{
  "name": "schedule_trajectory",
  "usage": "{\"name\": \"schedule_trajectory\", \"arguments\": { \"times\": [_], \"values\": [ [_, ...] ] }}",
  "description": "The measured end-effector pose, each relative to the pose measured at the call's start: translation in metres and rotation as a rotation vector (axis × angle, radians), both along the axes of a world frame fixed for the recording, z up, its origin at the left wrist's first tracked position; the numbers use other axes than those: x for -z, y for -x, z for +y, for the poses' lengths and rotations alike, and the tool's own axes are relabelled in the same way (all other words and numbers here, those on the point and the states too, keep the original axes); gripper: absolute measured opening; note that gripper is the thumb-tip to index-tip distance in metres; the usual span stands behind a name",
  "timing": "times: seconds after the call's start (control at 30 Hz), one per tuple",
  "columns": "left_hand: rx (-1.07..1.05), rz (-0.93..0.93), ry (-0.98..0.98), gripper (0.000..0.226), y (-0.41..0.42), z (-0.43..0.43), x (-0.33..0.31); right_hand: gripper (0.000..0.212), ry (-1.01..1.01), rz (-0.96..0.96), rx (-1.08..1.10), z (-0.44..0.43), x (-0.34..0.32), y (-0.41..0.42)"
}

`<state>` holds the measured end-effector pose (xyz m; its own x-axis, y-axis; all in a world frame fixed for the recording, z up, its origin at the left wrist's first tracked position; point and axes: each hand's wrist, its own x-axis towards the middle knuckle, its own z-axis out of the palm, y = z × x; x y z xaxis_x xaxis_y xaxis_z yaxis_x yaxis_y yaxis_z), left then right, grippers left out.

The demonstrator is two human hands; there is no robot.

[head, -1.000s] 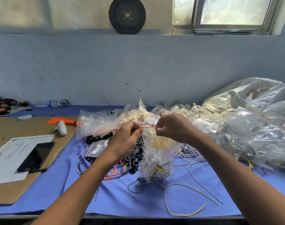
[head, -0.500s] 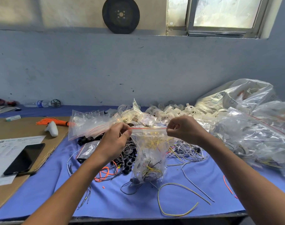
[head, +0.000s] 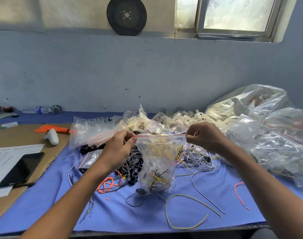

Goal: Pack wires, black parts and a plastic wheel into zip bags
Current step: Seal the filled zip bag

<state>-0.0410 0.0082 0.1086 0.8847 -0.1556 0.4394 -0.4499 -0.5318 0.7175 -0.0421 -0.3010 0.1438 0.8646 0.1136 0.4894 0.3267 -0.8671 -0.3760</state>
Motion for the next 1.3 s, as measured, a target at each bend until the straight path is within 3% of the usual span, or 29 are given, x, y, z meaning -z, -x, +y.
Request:
{"name": "schedule_trajectory", "arguments": {
  "times": [0.17,0.27,0.33,0.4,0.5,0.53,0.63,0.7,0.9,1.03,1.1,1.2,1.3],
  "values": [
    [-0.010,0.003,0.002,0.011,0.003,-0.003,-0.002,0.018,-0.146,-0.018,-0.009,0.003,0.007,0.002],
    [-0.032,-0.014,0.065,0.014,0.003,-0.001,0.008,0.011,-0.502,0.002,-0.007,0.014,0.035,0.012],
    [-0.061,0.012,0.133,0.016,0.002,0.004,0.028,0.027,-0.782,0.050,-0.010,0.029,0.068,0.026],
    [-0.122,0.071,0.139,0.013,0.001,0.009,0.059,0.051,-0.895,0.179,-0.079,0.045,0.105,0.042],
    [-0.172,0.193,0.067,0.018,0.008,0.010,0.116,0.080,-0.689,0.341,-0.214,0.065,0.142,0.057],
    [-0.187,0.223,0.025,0.023,0.012,0.010,0.132,0.075,-0.602,0.311,-0.200,0.069,0.149,0.055],
    [-0.243,0.233,-0.079,0.029,0.021,0.009,0.156,0.028,-0.420,0.181,-0.091,0.078,0.146,0.044],
    [-0.252,0.226,-0.095,0.025,0.022,0.011,0.157,0.016,-0.463,0.157,-0.085,0.077,0.140,0.038],
    [-0.218,0.228,-0.059,0.016,0.029,0.015,0.154,0.015,-0.839,0.025,0.024,0.003,0.122,0.047],
    [-0.210,0.248,-0.075,0.015,0.032,0.012,0.152,0.009,-0.942,-0.206,0.329,-0.098,0.098,0.064],
    [-0.214,0.252,-0.083,0.015,0.032,0.010,0.151,0.014,-0.838,-0.272,0.626,-0.147,0.098,0.069],
    [-0.218,0.246,-0.069,0.016,0.033,0.009,0.150,0.052,-0.706,-0.190,1.058,-0.197,0.116,0.079],
    [-0.219,0.258,-0.044,0.017,0.034,0.009,0.150,0.051,-0.394,0.009,0.997,-0.207,0.158,0.083]
  ]
}}
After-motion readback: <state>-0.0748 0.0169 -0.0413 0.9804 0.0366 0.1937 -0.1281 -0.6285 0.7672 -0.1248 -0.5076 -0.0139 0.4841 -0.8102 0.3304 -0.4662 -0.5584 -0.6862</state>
